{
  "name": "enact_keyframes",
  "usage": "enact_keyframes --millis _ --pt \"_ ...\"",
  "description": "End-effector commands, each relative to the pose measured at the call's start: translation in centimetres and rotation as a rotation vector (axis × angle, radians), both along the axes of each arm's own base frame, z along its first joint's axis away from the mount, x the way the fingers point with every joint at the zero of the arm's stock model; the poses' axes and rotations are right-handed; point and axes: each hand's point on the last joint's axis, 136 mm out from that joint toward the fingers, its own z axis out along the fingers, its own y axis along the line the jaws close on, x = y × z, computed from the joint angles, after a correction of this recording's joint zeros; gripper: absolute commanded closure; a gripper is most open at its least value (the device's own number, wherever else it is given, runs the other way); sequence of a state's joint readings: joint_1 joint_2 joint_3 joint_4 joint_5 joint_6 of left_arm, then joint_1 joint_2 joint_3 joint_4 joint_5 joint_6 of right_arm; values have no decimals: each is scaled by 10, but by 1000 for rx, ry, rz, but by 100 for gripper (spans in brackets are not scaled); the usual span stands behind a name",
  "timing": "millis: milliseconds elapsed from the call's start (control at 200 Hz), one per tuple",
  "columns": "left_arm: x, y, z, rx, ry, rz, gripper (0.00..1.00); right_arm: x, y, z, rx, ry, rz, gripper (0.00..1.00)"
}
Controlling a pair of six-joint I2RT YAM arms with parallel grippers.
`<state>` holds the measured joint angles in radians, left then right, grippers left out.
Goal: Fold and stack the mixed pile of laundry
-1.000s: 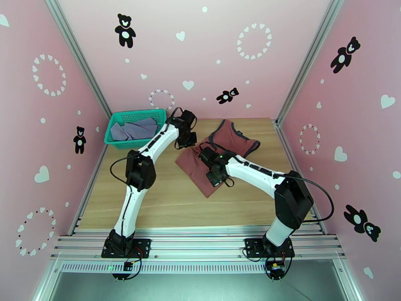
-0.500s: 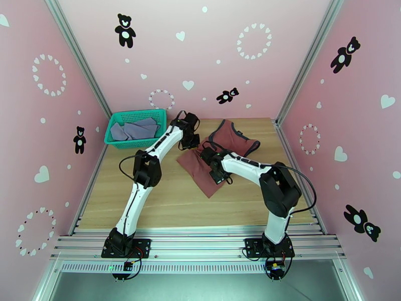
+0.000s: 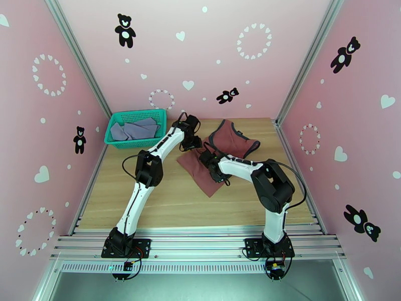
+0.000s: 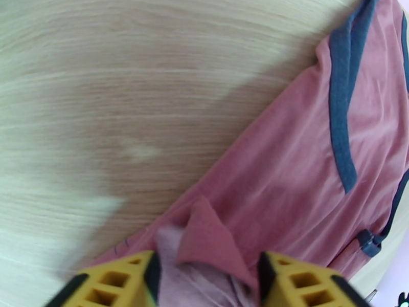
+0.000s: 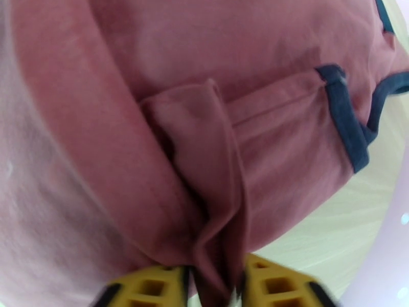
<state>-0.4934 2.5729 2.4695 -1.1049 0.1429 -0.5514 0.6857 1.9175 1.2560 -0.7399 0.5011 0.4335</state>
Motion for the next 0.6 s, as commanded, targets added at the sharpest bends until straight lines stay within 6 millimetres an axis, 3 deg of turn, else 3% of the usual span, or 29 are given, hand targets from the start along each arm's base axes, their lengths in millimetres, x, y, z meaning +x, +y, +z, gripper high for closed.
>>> enact_keyframes --millis 0,195,410,470,590 --pt "15 -9 25 -45 -83 10 35 9 -7 13 -6 -68 -37 53" --pt "19 -11 54 -72 -143 2 23 28 -27 42 11 -135 -93 49" --pt "3 5 71 -47 -184 8 23 39 -46 55 27 -150 -136 52" --pt "-4 10 71 -39 -186 4 28 37 -45 53 41 -143 -139 55" --pt "-22 21 53 7 -140 -13 59 26 -36 44 116 -99 -141 64"
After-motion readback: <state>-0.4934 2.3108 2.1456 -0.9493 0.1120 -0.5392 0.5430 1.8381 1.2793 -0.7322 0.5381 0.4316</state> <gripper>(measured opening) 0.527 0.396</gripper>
